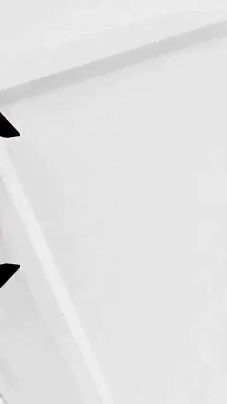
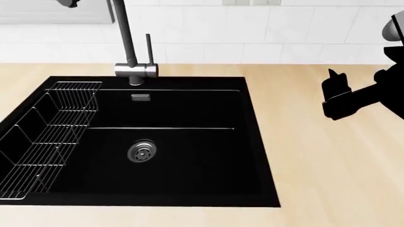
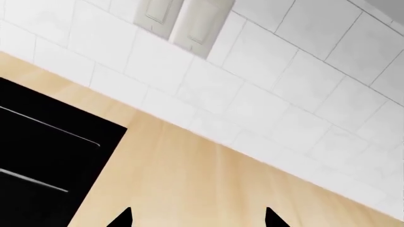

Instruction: Pick and place the shaker into the drawer. Then close the cabinet.

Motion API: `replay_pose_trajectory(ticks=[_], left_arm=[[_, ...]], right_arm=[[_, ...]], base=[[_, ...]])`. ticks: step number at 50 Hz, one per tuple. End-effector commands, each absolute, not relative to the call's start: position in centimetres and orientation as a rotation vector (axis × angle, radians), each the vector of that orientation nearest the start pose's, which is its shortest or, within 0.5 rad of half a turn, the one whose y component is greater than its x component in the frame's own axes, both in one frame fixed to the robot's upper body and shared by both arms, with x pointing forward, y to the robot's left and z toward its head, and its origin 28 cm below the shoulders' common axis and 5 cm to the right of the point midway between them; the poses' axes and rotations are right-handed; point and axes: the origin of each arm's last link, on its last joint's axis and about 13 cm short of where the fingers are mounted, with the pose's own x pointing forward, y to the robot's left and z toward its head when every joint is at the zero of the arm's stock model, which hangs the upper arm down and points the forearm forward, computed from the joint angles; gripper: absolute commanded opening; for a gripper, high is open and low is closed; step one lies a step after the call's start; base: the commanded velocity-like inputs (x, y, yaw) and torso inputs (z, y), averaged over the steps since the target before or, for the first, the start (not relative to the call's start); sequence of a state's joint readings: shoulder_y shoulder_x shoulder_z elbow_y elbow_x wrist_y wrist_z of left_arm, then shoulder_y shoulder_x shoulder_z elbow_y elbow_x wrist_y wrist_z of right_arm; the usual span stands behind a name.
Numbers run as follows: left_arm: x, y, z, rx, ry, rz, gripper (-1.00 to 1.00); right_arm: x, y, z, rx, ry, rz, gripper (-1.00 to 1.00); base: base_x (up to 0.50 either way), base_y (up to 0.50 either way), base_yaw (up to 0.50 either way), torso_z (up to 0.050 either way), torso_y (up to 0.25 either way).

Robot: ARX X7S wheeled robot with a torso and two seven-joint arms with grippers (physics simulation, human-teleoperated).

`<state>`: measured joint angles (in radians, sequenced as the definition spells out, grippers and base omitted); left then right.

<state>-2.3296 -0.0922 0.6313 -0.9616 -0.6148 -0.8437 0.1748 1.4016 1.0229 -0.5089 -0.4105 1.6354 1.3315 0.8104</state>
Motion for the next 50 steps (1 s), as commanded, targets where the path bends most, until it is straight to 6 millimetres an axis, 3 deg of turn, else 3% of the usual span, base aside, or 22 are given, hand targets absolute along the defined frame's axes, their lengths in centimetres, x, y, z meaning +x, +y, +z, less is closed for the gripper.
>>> replay_pose_trajectory(ticks=[1, 7, 12, 13, 14, 16, 17, 18, 19, 21, 23, 26, 30, 41, 50], left_arm=[[33.5, 19.2, 54.0, 0.166, -0.275, -0.137, 1.00], [33.2, 19.6, 54.6, 0.123, -0.311, -0.171, 1.00], [31.3, 20.3, 57.5, -0.043, -0.512, -0.203, 1.00], [33.5, 22.1, 54.0, -0.195, -0.364, -0.164, 1.00], [35.3, 20.7, 50.1, -0.197, -0.226, -0.237, 1.00], [36.7, 21.5, 42.1, -0.373, 0.044, -0.326, 1.00], [36.0, 25.2, 38.1, -0.424, 0.169, -0.207, 1.00], [34.4, 27.5, 34.4, -0.417, 0.292, -0.121, 1.00], [32.4, 28.7, 32.2, -0.350, 0.349, -0.049, 1.00], [28.5, 29.0, 31.1, -0.277, 0.198, 0.057, 1.00], [24.5, 28.0, 29.9, -0.157, 0.005, -0.201, 1.00], [20.5, 26.6, 28.0, 0.110, -0.237, -0.169, 1.00], [20.4, 26.9, 26.1, 0.163, -0.209, -0.151, 1.00], [19.8, 26.7, 23.6, 0.363, -0.143, -0.156, 1.00], [19.8, 26.9, 23.0, 0.385, -0.130, -0.158, 1.00]], right_arm=[[20.0, -19.1, 32.6, -0.449, 0.156, -0.018, 1.00], [19.9, -18.8, 32.7, -0.447, 0.142, -0.007, 1.00], [19.9, -18.3, 32.2, -0.440, 0.086, 0.021, 1.00], [19.9, -18.1, 32.2, -0.459, 0.068, 0.023, 1.00], [19.9, -17.8, 32.2, -0.470, 0.047, 0.031, 1.00], [20.1, -17.3, 32.3, -0.496, 0.016, 0.047, 1.00], [20.2, -17.1, 32.3, -0.505, 0.010, 0.056, 1.00], [20.3, -16.9, 32.3, -0.508, 0.010, 0.062, 1.00], [20.4, -16.7, 32.3, -0.515, 0.006, 0.070, 1.00], [20.5, -16.4, 32.2, -0.522, 0.003, 0.081, 1.00], [20.7, -16.3, 32.1, -0.523, 0.004, 0.088, 1.00], [21.0, -16.0, 32.0, -0.523, 0.008, 0.098, 1.00], [21.3, -15.8, 31.9, -0.527, 0.014, 0.109, 1.00], [21.8, -15.5, 31.9, -0.535, 0.032, 0.124, 1.00], [21.2, -16.4, 31.4, -0.522, 0.053, 0.109, 1.00]], base=[[0.00, 0.00, 0.00, 0.009, 0.000], [0.00, 0.00, 0.00, 0.006, 0.000], [0.00, 0.00, 0.00, 0.009, 0.000], [0.00, 0.00, 0.00, 0.000, 0.000], [0.00, 0.00, 0.00, 0.012, 0.000], [0.00, 0.00, 0.00, 0.000, 0.000], [0.00, 0.00, 0.00, 0.000, 0.000], [0.00, 0.00, 0.00, 0.000, 0.000], [0.00, 0.00, 0.00, 0.000, 0.000], [0.00, 0.00, 0.00, 0.000, 0.000], [0.00, 0.00, 0.00, 0.000, 0.000], [0.00, 0.00, 0.00, 0.000, 0.000], [0.00, 0.00, 0.00, 0.000, 0.000], [0.00, 0.00, 0.00, 0.000, 0.000], [0.00, -0.05, 0.00, 0.000, 0.000]])
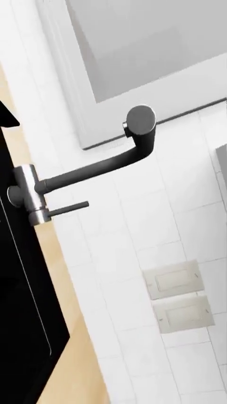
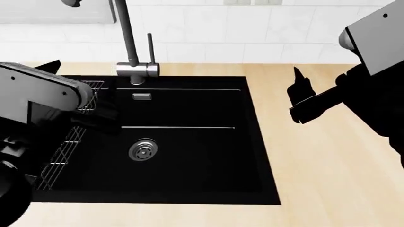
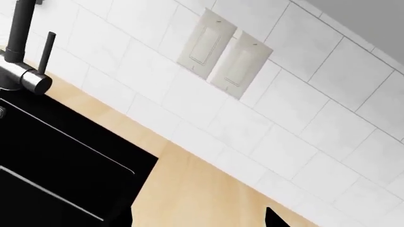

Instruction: Pick and place the shaker into the drawer. Then close the cabinet.

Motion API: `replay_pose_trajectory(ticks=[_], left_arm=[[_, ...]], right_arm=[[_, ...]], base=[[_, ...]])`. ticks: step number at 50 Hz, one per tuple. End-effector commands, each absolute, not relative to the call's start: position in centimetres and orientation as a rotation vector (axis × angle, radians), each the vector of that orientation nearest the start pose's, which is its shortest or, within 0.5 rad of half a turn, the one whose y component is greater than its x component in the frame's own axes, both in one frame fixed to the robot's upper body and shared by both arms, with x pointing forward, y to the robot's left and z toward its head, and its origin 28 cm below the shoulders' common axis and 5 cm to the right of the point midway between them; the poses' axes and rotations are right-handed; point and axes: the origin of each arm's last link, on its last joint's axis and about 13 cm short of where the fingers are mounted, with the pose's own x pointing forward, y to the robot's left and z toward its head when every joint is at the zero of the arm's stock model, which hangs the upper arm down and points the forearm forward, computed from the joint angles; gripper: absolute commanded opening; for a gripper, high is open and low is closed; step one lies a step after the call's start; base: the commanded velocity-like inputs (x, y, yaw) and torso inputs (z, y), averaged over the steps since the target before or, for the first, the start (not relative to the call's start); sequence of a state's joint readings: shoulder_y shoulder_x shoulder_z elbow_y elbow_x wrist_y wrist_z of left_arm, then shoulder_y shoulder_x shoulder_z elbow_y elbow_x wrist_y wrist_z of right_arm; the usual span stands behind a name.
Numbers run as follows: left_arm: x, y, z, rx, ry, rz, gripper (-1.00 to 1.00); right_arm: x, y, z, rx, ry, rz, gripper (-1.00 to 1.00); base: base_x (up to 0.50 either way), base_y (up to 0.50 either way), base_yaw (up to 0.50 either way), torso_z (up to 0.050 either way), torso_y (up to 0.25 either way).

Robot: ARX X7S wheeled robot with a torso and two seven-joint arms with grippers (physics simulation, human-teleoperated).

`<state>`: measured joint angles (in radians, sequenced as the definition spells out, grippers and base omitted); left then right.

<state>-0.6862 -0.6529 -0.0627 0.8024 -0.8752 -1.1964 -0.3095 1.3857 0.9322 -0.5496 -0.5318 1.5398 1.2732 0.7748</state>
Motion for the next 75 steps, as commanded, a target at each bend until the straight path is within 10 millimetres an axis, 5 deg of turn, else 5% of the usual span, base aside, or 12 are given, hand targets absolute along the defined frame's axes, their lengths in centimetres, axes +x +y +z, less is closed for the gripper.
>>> replay_pose_trajectory(ticks=[1, 19, 75], left_arm=[[19.8, 26.8, 22.9, 0.386, -0.129, -0.157, 1.00], [19.8, 27.0, 22.3, 0.385, -0.118, -0.148, 1.00], [19.7, 26.9, 21.7, 0.381, -0.109, -0.167, 1.00]], right_arm=[[21.2, -16.4, 31.3, -0.521, 0.053, 0.112, 1.00], [22.4, -17.8, 28.4, -0.451, 0.140, 0.095, 1.00], [22.2, -17.6, 28.2, -0.456, 0.139, 0.098, 1.00]], base=[[0.01, -0.50, 0.00, 0.000, 0.000], [0.01, -0.50, 0.00, 0.000, 0.000], [0.03, -0.50, 0.00, 0.000, 0.000]])
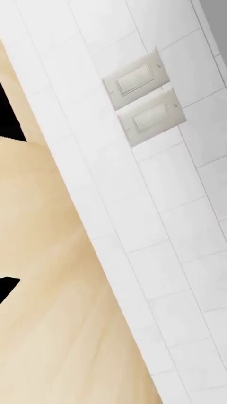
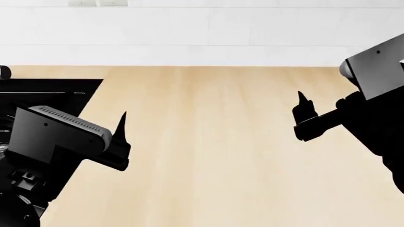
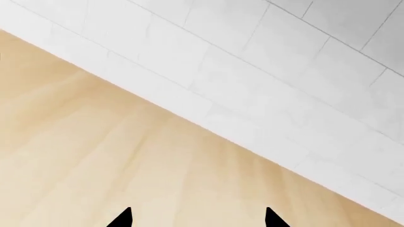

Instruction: Pick and place the shaker into the drawer. Then close the cabinet.

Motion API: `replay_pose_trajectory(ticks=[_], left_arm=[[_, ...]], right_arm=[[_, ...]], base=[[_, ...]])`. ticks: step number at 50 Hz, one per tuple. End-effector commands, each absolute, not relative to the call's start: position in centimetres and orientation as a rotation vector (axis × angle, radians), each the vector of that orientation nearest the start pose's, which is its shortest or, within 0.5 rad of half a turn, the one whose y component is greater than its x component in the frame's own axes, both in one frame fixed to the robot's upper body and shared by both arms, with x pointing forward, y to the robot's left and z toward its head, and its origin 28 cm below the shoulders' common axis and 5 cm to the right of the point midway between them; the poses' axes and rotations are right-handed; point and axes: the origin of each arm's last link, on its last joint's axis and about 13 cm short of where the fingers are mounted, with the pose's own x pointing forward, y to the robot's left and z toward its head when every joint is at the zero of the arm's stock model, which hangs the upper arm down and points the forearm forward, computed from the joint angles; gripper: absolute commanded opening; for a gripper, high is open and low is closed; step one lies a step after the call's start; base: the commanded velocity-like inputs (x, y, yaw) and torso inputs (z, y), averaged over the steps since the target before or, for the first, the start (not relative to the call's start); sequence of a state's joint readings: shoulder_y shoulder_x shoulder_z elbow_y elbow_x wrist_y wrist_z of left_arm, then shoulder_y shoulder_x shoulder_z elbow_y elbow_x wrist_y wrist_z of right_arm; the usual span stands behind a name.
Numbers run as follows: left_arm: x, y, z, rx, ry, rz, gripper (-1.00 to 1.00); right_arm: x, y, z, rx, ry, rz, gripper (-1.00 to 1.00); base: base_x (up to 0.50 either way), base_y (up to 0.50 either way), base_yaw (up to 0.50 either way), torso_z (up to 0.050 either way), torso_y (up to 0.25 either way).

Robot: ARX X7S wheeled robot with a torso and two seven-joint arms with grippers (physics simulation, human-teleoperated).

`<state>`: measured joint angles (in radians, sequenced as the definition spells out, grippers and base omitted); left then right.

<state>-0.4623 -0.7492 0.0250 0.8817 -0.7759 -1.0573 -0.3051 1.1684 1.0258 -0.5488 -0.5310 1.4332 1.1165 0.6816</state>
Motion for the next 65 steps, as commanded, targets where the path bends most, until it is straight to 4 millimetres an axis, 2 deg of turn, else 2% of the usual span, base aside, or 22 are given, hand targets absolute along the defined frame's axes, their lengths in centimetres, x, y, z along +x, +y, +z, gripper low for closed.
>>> replay_pose_trajectory(ticks=[1, 21, 27, 33, 37, 41, 47, 51, 54, 56, 59, 65], left_arm=[[19.7, 26.9, 21.7, 0.382, -0.109, -0.167, 1.00], [19.8, 26.9, 21.4, 0.383, -0.105, -0.169, 1.00], [19.7, 26.9, 21.4, 0.388, -0.107, -0.171, 1.00], [19.8, 27.0, 21.3, 0.387, -0.105, -0.171, 1.00], [19.8, 27.1, 21.2, 0.387, -0.103, -0.173, 1.00], [19.8, 27.1, 21.1, 0.388, -0.100, -0.174, 1.00], [19.8, 27.0, 21.1, 0.386, -0.101, -0.186, 1.00], [19.7, 27.0, 21.1, 0.384, -0.103, -0.192, 1.00], [19.6, 26.9, 21.2, 0.384, -0.107, -0.199, 1.00], [19.6, 26.8, 21.2, 0.383, -0.109, -0.204, 1.00], [19.5, 26.7, 21.2, 0.381, -0.110, -0.209, 1.00], [19.5, 26.8, 21.1, 0.375, -0.110, -0.213, 1.00]], right_arm=[[22.2, -17.6, 28.2, -0.456, 0.140, 0.099, 1.00], [22.3, -17.6, 28.0, -0.456, 0.130, 0.104, 1.00], [22.3, -17.4, 27.7, -0.436, 0.193, 0.103, 1.00], [21.1, -17.6, 28.3, -0.457, 0.251, 0.026, 1.00], [19.4, -18.4, 29.0, -0.444, 0.241, -0.058, 1.00], [17.2, -18.8, 30.8, -0.469, 0.194, -0.135, 1.00], [12.8, -18.9, 35.1, -0.548, 0.105, -0.221, 1.00], [10.3, -19.7, 36.0, -0.561, 0.113, -0.271, 1.00], [9.3, -19.9, 37.0, -0.587, 0.114, -0.286, 1.00], [9.0, -19.7, 38.2, -0.616, 0.103, -0.289, 1.00], [9.7, -19.9, 39.8, -0.667, 0.073, -0.286, 1.00], [13.0, -15.9, 42.3, -0.813, -0.014, -0.255, 1.00]], base=[[0.05, -0.50, 0.00, 0.000, 0.000], [0.02, -0.50, 0.00, 0.000, 0.000], [0.00, -0.04, 0.00, 0.000, 0.000], [0.00, 0.00, 0.00, 0.000, 0.000], [0.00, 0.00, 0.00, 0.000, 0.000], [0.00, 0.00, 0.00, 0.000, 0.000], [0.00, 0.00, 0.00, 0.000, 0.000], [0.00, 0.00, 0.00, 0.000, 0.000], [0.00, 0.00, 0.00, 0.000, 0.000], [0.00, 0.00, 0.00, 0.000, 0.000], [0.00, 0.00, 0.00, 0.000, 0.000], [0.00, 0.00, 0.00, 0.000, 0.000]])
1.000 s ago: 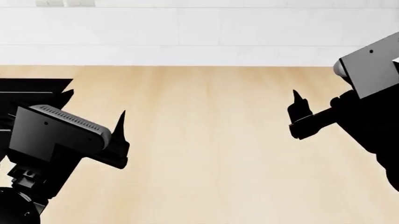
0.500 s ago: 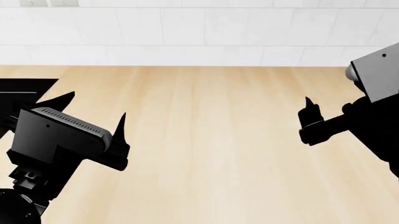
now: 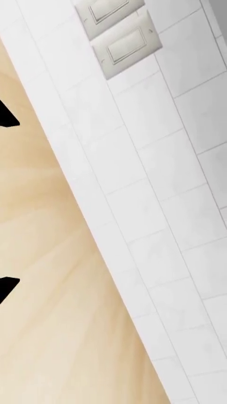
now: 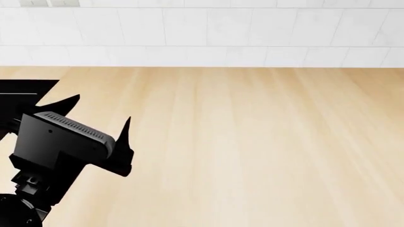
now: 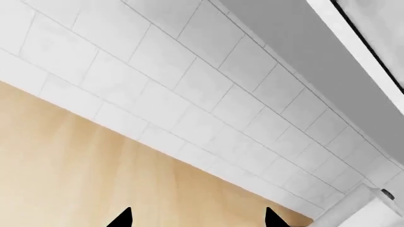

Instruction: Pick and place the shaker into the drawer. Then close the cabinet.

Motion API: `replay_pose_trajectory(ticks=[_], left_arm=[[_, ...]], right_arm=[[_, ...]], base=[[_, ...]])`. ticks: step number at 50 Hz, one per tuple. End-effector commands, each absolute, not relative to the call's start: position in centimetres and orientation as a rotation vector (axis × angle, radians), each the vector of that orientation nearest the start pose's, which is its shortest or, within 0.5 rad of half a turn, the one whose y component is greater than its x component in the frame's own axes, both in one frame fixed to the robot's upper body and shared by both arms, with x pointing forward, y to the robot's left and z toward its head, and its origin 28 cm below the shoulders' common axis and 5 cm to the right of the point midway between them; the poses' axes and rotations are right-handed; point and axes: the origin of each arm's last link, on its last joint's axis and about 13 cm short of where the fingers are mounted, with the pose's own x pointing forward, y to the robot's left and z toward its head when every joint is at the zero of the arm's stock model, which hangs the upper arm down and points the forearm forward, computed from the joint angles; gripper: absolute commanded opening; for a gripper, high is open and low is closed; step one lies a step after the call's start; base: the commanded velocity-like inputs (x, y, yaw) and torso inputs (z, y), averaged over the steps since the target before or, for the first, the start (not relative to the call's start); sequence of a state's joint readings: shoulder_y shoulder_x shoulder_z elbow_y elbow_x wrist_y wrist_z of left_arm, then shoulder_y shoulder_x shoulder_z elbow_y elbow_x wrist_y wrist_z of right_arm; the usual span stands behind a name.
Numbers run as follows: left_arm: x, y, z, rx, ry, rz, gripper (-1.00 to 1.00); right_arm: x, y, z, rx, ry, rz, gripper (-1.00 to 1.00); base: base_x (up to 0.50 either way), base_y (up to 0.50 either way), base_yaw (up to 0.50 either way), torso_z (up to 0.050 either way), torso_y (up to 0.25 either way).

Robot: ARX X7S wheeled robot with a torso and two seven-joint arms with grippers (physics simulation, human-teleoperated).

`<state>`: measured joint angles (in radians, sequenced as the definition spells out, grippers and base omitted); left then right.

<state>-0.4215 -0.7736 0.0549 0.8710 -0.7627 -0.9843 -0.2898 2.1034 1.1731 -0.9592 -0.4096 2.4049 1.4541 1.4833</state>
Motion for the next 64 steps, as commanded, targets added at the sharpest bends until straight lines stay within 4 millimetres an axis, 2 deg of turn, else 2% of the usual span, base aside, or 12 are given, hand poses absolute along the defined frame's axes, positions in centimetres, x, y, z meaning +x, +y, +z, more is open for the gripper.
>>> replay_pose_trajectory(ticks=[1, 7, 8, 9, 10, 14, 18, 24, 26, 30, 43, 64], left_arm=[[19.5, 26.8, 21.0, 0.374, -0.109, -0.214, 1.00], [19.5, 26.8, 20.7, 0.370, -0.102, -0.216, 1.00], [19.5, 26.8, 20.6, 0.368, -0.100, -0.216, 1.00], [19.5, 26.8, 20.6, 0.367, -0.098, -0.216, 1.00], [19.5, 26.8, 20.6, 0.365, -0.097, -0.217, 1.00], [19.6, 26.7, 20.4, 0.361, -0.093, -0.220, 1.00], [19.7, 26.9, 20.2, 0.359, -0.087, -0.215, 1.00], [19.8, 27.1, 20.0, 0.357, -0.080, -0.206, 1.00], [19.7, 27.1, 19.9, 0.356, -0.078, -0.205, 1.00], [19.7, 27.1, 19.8, 0.356, -0.072, -0.205, 1.00], [19.2, 27.6, 20.2, 0.353, -0.066, -0.171, 1.00], [18.7, 27.7, 19.8, 0.350, -0.054, -0.164, 1.00]], right_arm=[[13.5, -15.1, 42.6, -0.839, -0.024, -0.249, 1.00], [17.3, -10.7, 43.6, -0.981, -0.013, -0.224, 1.00], [19.4, -7.0, 45.6, -0.733, -0.058, -0.070, 1.00], [20.8, -5.8, 48.6, -0.437, -0.120, 0.029, 1.00], [21.5, -6.4, 49.1, -0.564, -0.136, -0.038, 1.00], [24.4, -6.6, 54.6, -0.464, -0.349, 0.079, 1.00], [25.7, -8.1, 58.5, -0.627, -0.488, 0.204, 1.00], [24.9, -10.8, 61.6, -1.124, -0.162, 0.277, 1.00], [24.3, -11.1, 62.1, -1.213, -0.052, 0.105, 1.00], [24.5, -11.4, 62.3, -1.299, 0.116, -0.207, 1.00], [28.6, -14.7, 58.7, -1.197, 0.349, -0.268, 1.00], [29.1, -16.0, 57.7, -1.145, 0.400, -0.288, 1.00]], base=[[0.00, 0.00, 0.00, 0.000, 0.000], [0.00, 0.00, 0.00, 0.000, 0.000], [0.00, 0.00, 0.00, 0.000, 0.000], [0.00, 0.00, 0.00, 0.000, 0.000], [0.00, 0.00, 0.00, 0.000, 0.000], [0.00, 0.00, 0.00, 0.004, 0.000], [0.00, 0.00, 0.00, 0.008, 0.000], [0.00, 0.00, 0.00, 0.005, 0.004], [0.00, 0.00, 0.00, 0.006, 0.000], [0.00, 0.00, 0.00, 0.003, 0.008], [0.00, 0.00, 0.00, 0.003, 0.003], [0.00, 0.00, 0.00, 0.000, 0.000]])
